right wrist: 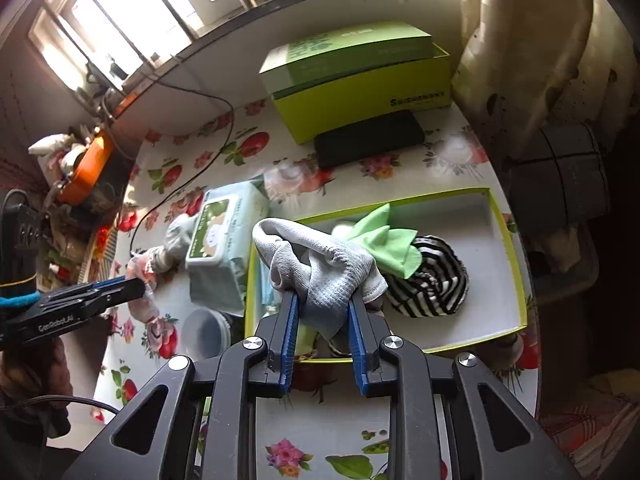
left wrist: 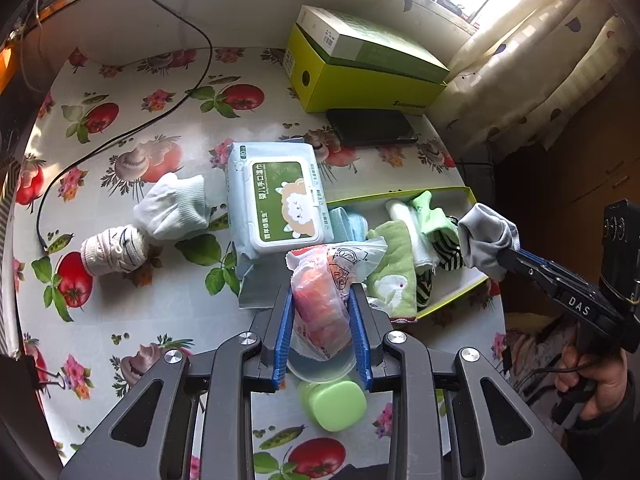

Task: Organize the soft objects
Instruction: 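Carry the glove into the box and open the right gripper while the left gripper carries the bag, then lower the plastic bag into the box and open the left gripper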

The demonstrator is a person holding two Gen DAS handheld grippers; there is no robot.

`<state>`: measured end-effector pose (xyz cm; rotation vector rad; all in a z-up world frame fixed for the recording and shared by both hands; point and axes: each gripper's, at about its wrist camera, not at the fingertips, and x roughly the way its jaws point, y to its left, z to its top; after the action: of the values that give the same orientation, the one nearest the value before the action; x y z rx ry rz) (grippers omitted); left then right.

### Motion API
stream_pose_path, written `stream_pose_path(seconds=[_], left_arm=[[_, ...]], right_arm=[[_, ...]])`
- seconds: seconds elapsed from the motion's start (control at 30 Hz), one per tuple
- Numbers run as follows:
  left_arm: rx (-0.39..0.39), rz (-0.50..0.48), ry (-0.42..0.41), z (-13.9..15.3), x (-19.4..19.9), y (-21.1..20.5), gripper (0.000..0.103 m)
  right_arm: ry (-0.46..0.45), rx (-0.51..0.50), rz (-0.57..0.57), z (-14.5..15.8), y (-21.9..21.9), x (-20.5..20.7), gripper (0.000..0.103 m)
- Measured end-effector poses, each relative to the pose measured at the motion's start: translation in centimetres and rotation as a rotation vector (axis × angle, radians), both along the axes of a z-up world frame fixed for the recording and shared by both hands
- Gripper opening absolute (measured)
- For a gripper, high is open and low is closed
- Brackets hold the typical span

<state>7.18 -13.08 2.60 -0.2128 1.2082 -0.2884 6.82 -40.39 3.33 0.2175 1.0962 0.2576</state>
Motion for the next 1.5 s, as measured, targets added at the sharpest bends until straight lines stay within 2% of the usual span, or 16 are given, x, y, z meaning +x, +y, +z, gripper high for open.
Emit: stream_pose_path(seconds=[0.3, 0.83, 1.0, 1.07, 1.13, 1.5], left_arm=[[-0.001, -0.034, 0.013, -0.3, 0.8, -1.5, 0.028], [0.000, -0.093, 0.016, -0.3, 2.8, -4.8, 0.028], [0.003, -0.114, 0.027, -0.6, 3.5, -6.0, 0.028], [0.004, -0.128, 0.029, -0.7, 3.7, -6.5, 0.028], [0.004, -0.145, 0.029, -0.7, 4.0, -7.2, 0.028], [0.003, -0.294, 0.052, -2.1, 5.2, -12.9, 0.028]], right_arm=[[0.028, -0.019, -0.133, -2.0, -5.4, 1.8, 0.022], [0.071, -0.027, -0.212, -5.0, -7.7, 5.2, 0.023], [0.112, -0.030, -0.232, -6.6, -8.8, 6.5, 0.026], [0.125, -0.025, -0.231, -7.1, -9.0, 6.5, 0.028], [0.122, -0.023, -0.233, -7.1, -9.1, 6.2, 0.036], [0.101, 0.007, -0.219, -5.4, -9.1, 2.6, 0.037]])
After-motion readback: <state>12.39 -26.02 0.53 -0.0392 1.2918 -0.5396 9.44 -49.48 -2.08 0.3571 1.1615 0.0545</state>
